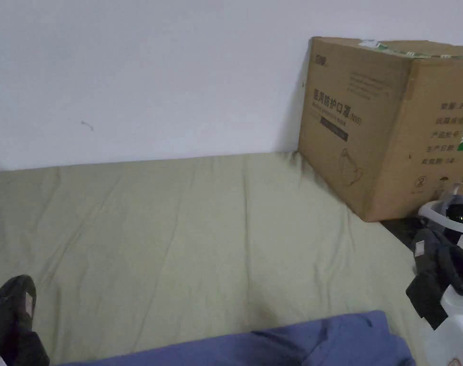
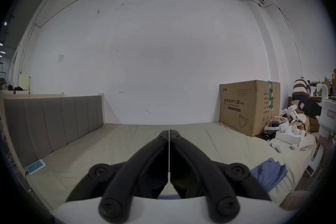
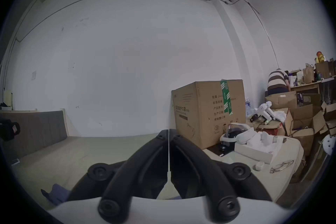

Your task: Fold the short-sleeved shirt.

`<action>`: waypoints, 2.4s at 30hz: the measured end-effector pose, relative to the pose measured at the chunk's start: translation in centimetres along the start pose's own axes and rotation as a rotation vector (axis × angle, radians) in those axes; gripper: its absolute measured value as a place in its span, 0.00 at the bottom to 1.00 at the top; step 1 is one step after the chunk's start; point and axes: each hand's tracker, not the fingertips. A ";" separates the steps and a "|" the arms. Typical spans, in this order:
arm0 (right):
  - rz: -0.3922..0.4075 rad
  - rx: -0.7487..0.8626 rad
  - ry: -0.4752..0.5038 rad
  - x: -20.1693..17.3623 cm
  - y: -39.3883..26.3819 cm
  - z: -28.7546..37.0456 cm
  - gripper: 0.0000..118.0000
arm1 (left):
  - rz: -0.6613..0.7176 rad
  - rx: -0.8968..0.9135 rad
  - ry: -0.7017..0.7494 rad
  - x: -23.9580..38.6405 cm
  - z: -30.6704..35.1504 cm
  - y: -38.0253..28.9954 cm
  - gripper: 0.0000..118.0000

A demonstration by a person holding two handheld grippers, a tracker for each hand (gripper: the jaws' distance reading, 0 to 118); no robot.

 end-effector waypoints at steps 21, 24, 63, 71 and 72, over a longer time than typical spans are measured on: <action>0.102 -0.398 0.234 -4.4 0.2 -2.0 0.01 | 1.042 -0.938 -0.424 -23.1 -12.5 -22.1 1.00; 0.137 -0.430 0.272 -6.3 0.3 -2.5 0.01 | 1.134 -0.950 -0.468 -23.2 -13.1 -25.3 1.00; -0.014 -0.547 0.367 -4.7 0.3 -1.5 0.01 | 0.185 -0.985 -0.120 -7.7 -13.1 -10.3 0.05; 0.019 -0.553 0.327 -2.0 0.8 -1.2 0.01 | 0.385 -1.105 -0.516 6.3 -17.3 -12.1 0.94; 0.014 -0.555 0.320 -1.8 0.8 -1.2 0.01 | 0.362 -1.104 -0.524 6.9 -17.1 -11.9 1.00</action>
